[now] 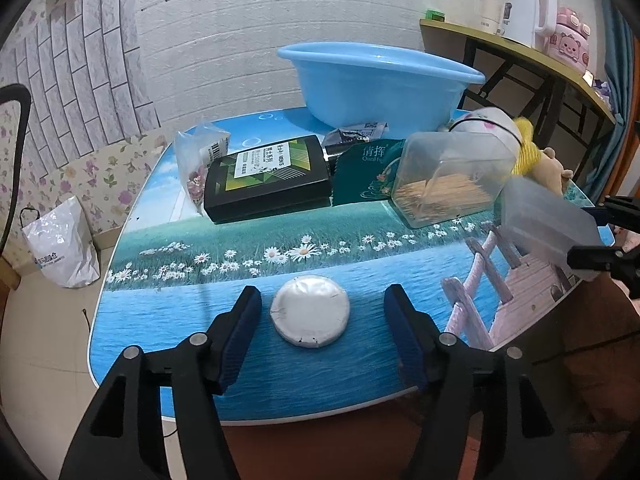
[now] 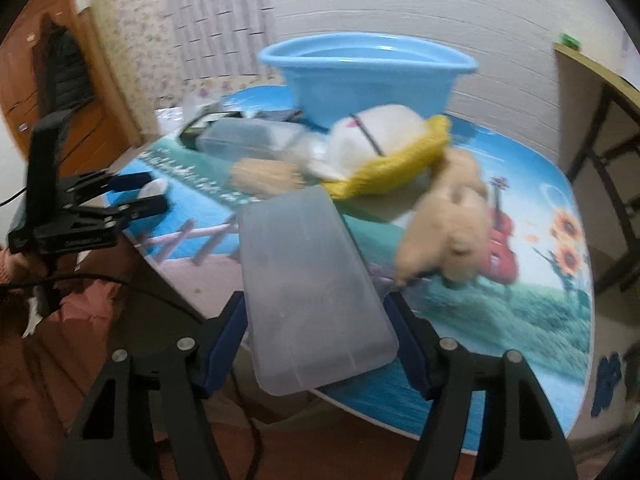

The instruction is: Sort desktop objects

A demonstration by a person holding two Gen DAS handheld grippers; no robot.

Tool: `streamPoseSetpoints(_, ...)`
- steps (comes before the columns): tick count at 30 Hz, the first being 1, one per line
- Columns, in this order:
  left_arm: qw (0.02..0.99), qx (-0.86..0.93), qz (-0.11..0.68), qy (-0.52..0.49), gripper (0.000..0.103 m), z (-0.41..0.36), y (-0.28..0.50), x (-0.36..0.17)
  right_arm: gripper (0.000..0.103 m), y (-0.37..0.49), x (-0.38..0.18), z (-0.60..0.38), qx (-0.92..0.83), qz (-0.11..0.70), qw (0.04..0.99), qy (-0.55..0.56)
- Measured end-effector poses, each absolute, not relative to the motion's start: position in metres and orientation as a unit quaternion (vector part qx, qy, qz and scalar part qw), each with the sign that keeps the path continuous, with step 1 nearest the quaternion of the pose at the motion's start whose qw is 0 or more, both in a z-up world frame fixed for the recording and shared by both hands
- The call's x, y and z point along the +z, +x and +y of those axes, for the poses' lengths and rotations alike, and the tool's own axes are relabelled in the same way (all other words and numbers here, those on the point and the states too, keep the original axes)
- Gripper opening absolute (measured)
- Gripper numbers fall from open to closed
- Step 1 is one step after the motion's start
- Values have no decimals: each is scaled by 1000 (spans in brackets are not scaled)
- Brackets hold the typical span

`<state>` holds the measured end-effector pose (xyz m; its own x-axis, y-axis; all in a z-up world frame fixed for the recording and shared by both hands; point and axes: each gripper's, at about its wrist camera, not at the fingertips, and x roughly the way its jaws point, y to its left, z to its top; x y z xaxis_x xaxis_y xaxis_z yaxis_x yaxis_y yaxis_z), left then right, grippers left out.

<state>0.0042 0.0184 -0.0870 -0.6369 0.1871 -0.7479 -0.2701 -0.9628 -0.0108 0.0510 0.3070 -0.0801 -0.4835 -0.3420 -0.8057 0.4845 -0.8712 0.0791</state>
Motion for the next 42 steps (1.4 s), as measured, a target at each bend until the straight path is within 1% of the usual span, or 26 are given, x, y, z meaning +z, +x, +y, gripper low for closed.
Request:
streamPoseSetpoints(3, 122, 904, 48, -408, 70, 17, 4, -88, 68, 48, -81, 310, -863, 72, 221, 449)
streamPoseSetpoints(8, 121, 903, 46, -409, 87, 18, 5, -90, 68, 47, -83, 303, -863, 72, 223, 448)
streamPoseSetpoints(12, 125, 904, 46, -407, 93, 19, 4, -92, 69, 48, -86, 298, -859, 78, 229, 452)
streamPoseSetpoints(14, 126, 903, 46, -407, 99, 20, 5, -94, 69, 47, -90, 294, -857, 82, 228, 455)
streamPoseSetpoints(16, 127, 903, 46, -408, 102, 20, 4, -95, 70, 48, -92, 291, -862, 94, 222, 446)
streamPoseSetpoints(18, 128, 904, 46, -406, 102, 20, 5, -95, 72, 48, -94, 288, -866, 98, 218, 439)
streamPoseSetpoints(21, 129, 904, 46, -404, 102, 20, 6, -95, 87, 46, -96, 286, -865, 96, 220, 442)
streamPoseSetpoints(23, 129, 904, 45, -405, 102, 20, 6, -95, 100, 45, -98, 281, -862, 99, 225, 444)
streamPoseSetpoints(25, 129, 904, 45, -405, 102, 20, 6, -95, 103, 45, -99, 277, -862, 99, 225, 444)
streamPoseSetpoints(34, 127, 906, 43, -401, 102, 20, 8, -96, 103, 45, -99, 279, -866, 94, 221, 437)
streamPoseSetpoints(36, 127, 906, 43, -401, 102, 20, 9, -96, 100, 46, -98, 280, -868, 93, 216, 437)
streamPoseSetpoints(37, 128, 907, 42, -399, 99, 19, 9, -96, 95, 46, -97, 281, -870, 92, 211, 435)
streamPoseSetpoints(38, 132, 908, 43, -395, 90, 19, 11, -95, 85, 46, -95, 282, -872, 89, 207, 434)
streamPoseSetpoints(39, 133, 909, 45, -393, 86, 20, 12, -94, 80, 46, -94, 283, -873, 87, 203, 434)
streamPoseSetpoints(40, 136, 910, 46, -390, 79, 20, 14, -93, 74, 45, -93, 284, -874, 85, 200, 435)
streamPoseSetpoints(41, 138, 910, 47, -388, 74, 21, 15, -92, 74, 45, -93, 285, -873, 81, 201, 436)
streamPoseSetpoints(42, 140, 910, 49, -386, 72, 21, 16, -92, 74, 45, -93, 285, -873, 79, 202, 438)
